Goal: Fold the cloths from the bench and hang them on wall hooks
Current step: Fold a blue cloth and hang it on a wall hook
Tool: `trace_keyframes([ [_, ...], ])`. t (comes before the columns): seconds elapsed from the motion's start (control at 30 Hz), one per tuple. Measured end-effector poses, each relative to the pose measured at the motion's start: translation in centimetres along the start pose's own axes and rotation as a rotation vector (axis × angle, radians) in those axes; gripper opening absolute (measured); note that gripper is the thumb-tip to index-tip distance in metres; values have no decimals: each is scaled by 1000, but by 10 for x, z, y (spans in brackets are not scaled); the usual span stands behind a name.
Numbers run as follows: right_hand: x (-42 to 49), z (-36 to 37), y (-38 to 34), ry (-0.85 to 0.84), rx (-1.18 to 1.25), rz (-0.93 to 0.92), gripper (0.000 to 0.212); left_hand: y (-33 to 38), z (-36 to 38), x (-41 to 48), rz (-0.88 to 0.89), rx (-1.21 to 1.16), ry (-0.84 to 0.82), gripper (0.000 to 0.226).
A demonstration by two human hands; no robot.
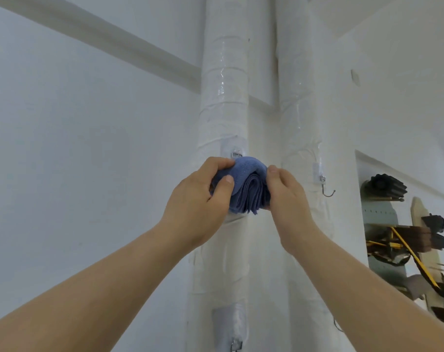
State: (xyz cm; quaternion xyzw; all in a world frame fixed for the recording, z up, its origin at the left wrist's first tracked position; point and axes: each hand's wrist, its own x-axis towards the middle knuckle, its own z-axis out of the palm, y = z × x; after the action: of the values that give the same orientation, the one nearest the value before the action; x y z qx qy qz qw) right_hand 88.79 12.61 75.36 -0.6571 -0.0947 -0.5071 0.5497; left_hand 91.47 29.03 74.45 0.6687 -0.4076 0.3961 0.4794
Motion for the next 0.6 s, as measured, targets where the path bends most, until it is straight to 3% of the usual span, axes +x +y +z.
trace_keyframes([
  [0.3,-6,-15,-19,-87,48,237,38,8,-9,-7,23,30,-76,38],
  [0.43,0,-28,-33,-40,8,228,29,17,-24,-8,73,139,-26,45],
  [0.6,1,-34,-50,76,-148,128,44,15,-33,-15,95,226,-22,61],
])
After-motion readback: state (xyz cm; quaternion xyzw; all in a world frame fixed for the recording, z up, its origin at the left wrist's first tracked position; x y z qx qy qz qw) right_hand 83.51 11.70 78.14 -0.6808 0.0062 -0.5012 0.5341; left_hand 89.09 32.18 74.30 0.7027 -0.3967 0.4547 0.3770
